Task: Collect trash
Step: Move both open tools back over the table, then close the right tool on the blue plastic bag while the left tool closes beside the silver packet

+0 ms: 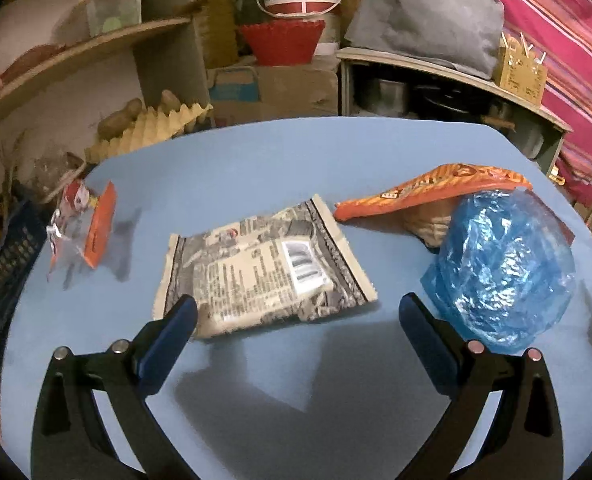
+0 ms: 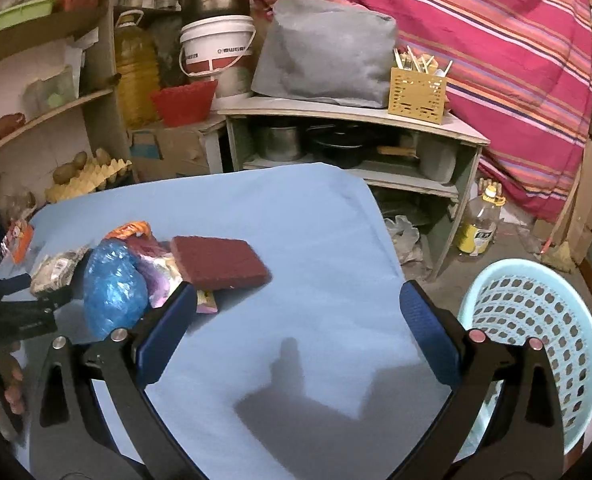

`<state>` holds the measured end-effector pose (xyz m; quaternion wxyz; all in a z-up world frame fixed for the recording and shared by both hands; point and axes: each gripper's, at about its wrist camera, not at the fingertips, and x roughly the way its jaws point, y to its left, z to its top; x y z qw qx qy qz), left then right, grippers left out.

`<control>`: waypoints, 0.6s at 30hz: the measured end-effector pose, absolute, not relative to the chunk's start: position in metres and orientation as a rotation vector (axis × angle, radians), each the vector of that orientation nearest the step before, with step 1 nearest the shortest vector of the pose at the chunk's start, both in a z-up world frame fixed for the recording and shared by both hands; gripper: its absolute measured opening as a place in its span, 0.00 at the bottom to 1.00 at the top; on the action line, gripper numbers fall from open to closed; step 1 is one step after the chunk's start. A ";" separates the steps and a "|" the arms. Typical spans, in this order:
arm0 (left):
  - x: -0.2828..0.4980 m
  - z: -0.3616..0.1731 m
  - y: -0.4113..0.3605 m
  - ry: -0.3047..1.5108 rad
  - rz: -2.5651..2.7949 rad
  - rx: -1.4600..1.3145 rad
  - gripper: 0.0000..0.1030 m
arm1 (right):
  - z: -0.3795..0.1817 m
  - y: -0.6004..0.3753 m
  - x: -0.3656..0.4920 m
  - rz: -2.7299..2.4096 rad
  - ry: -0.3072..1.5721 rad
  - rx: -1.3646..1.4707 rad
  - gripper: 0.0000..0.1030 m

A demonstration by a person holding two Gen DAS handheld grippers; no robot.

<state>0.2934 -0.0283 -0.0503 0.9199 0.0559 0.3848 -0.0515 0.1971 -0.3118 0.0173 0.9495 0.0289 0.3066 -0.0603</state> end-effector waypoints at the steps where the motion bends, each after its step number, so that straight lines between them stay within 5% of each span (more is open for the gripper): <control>1: 0.295 -0.051 -0.031 0.786 -0.102 0.136 0.96 | 0.017 -0.311 0.198 -0.118 0.623 0.073 0.96; 7: 0.307 -0.055 -0.033 0.826 -0.131 0.125 0.93 | 0.019 -0.305 0.201 -0.092 0.624 0.100 0.96; 11: 0.310 -0.059 -0.027 0.849 -0.169 0.084 0.56 | 0.018 -0.295 0.205 -0.076 0.629 0.094 0.96; 18: 0.300 -0.055 -0.027 0.817 -0.164 0.125 0.23 | 0.015 -0.273 0.211 -0.044 0.639 0.065 0.96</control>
